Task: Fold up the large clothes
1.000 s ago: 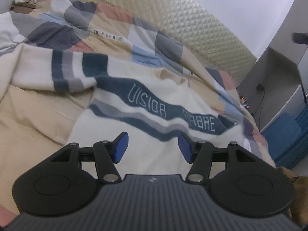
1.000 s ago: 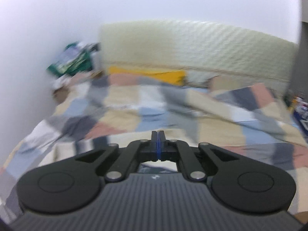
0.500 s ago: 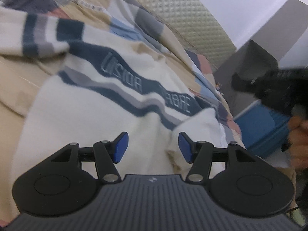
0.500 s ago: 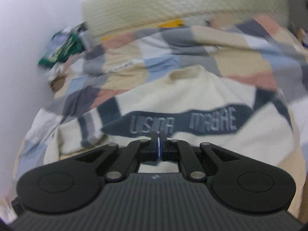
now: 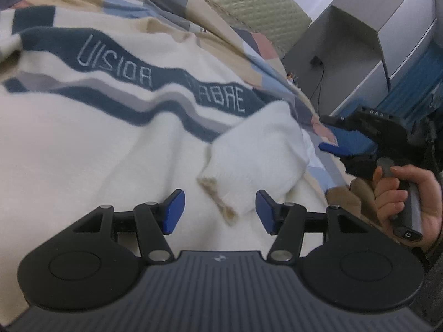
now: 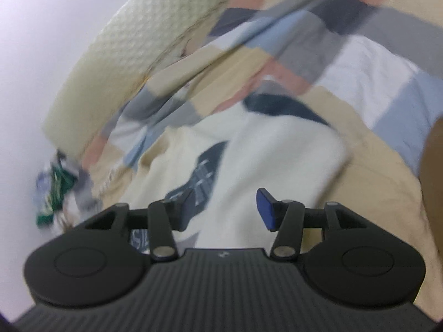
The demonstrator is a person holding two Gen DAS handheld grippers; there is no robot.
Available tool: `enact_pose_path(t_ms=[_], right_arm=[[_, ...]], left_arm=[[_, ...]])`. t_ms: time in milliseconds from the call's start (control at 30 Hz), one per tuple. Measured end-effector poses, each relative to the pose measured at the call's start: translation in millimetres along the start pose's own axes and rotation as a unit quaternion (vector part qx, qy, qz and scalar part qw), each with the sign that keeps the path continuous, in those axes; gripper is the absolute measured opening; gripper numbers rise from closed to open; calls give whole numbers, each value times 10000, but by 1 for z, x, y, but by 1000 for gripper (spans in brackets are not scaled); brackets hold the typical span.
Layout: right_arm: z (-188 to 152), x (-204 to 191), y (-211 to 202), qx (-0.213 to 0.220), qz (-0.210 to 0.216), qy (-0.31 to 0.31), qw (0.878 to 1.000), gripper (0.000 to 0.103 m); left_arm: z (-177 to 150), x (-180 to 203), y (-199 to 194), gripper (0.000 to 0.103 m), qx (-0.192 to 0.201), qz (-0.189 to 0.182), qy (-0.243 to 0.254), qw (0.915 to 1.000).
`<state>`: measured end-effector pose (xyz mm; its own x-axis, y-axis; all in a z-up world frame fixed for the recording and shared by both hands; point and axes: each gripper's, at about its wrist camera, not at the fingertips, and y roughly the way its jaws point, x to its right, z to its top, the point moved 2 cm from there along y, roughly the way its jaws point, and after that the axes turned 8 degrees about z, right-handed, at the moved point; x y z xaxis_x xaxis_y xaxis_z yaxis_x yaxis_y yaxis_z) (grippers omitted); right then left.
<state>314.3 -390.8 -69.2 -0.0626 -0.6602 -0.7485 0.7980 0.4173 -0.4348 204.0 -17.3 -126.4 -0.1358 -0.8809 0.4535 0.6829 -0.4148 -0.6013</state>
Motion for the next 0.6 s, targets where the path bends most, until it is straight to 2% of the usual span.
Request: enact_pose_path(t_ms=[100, 233, 300, 467, 567, 600], right_arm=[[1, 34, 1, 129, 55, 617, 9980, 52], [1, 72, 5, 164, -160, 1531, 9879, 52], [0, 83, 12, 120, -284, 1706, 9849, 52], [2, 98, 31, 80, -88, 1861, 9825, 52], [3, 97, 36, 91, 82, 1761, 9843, 48], [4, 95, 39, 94, 96, 1706, 9853, 37]], left_arm=[[-1, 0, 11, 62, -3, -25, -73, 10000], [0, -1, 29, 62, -88, -14, -135, 9999], [3, -1, 38, 62, -111, -11, -197, 9997], [12, 4, 58, 61, -126, -86, -392, 9991], [16, 9, 61, 44, -159, 117, -335, 9992], [17, 11, 61, 34, -141, 170, -248, 9995]])
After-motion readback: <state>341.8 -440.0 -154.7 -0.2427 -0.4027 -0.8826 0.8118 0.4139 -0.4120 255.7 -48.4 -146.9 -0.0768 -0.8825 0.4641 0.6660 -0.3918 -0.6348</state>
